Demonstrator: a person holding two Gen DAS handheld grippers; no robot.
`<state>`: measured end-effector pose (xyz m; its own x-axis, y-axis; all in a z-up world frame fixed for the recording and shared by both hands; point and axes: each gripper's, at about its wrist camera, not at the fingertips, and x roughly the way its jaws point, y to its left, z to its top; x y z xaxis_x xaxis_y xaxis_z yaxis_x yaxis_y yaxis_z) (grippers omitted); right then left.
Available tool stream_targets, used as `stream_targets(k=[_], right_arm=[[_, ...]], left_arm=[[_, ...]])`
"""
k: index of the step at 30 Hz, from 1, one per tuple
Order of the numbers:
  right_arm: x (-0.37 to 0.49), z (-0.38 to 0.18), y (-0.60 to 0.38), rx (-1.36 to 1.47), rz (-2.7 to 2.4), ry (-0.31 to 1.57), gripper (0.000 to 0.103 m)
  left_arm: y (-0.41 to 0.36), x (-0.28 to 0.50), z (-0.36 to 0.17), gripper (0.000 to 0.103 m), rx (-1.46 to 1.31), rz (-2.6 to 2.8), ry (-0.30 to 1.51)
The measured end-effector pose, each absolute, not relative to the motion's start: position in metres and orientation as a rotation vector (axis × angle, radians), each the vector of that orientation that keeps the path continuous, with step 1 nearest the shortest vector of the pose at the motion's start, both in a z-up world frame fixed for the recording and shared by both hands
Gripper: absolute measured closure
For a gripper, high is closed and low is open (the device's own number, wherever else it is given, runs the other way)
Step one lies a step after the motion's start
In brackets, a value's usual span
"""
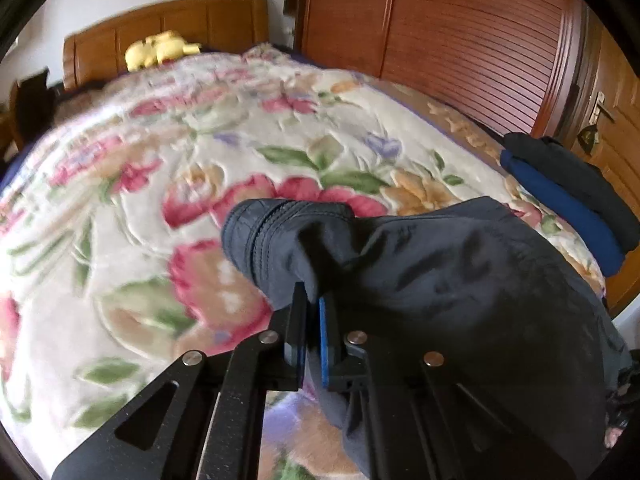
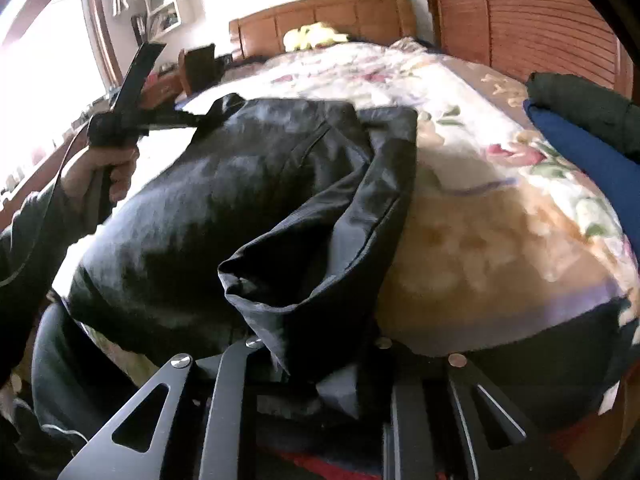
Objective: Fold large clothes
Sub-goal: 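Close the left tool on the jacket bundle while the right tool keeps holding it, then lift and carry the bundle with both tools onto the folded clothes stack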
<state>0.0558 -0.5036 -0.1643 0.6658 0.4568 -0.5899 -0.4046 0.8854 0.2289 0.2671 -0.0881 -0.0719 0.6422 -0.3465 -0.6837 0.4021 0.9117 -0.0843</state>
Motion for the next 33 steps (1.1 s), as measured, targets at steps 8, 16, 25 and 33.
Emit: stream_targets(k=[8, 16, 25, 33], right_arm=[[0.049, -0.148, -0.517, 0.101, 0.497, 0.575, 0.087], [0.05, -0.123, -0.521, 0.017, 0.466, 0.481, 0.088], [0.05, -0.096, -0.552, -0.023, 0.397, 0.381, 0.088], [0.04, -0.087, -0.572, -0.091, 0.337, 0.335, 0.088]], left_arm=[[-0.081, 0.236, -0.037, 0.098, 0.128, -0.385, 0.658], [-0.099, 0.203, 0.001, 0.099, 0.175, -0.384, 0.554], [-0.131, 0.183, 0.044, 0.102, 0.216, -0.378, 0.457], [-0.185, 0.193, 0.052, 0.103, 0.283, -0.419, 0.453]])
